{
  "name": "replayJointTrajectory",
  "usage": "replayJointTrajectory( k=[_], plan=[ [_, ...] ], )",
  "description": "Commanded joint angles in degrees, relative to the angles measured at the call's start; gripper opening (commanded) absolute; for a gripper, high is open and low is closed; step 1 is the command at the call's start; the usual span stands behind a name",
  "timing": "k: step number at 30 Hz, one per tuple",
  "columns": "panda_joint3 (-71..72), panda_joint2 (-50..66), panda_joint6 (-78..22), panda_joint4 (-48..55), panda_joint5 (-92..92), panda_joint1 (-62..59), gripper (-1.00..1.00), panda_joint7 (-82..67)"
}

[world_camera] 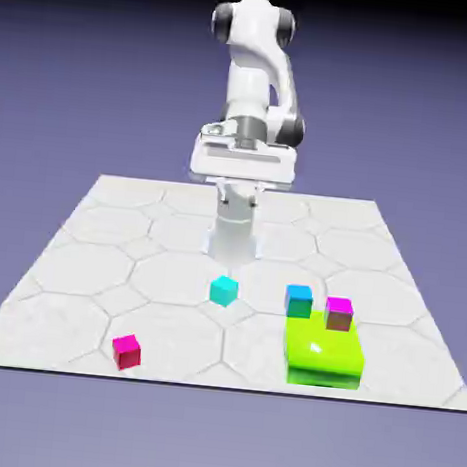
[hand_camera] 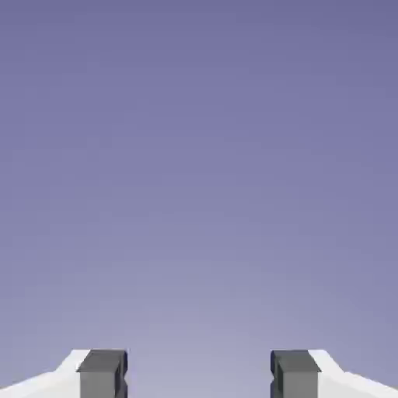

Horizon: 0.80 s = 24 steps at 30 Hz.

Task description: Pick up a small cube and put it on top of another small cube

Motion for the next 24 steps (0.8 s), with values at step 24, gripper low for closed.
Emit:
replayJointTrajectory(
  k=[24],
  plan=[
    [-10.30,42.55,-41.70,3.45,20.78,0.07,0.00,4.59]
  ],
)
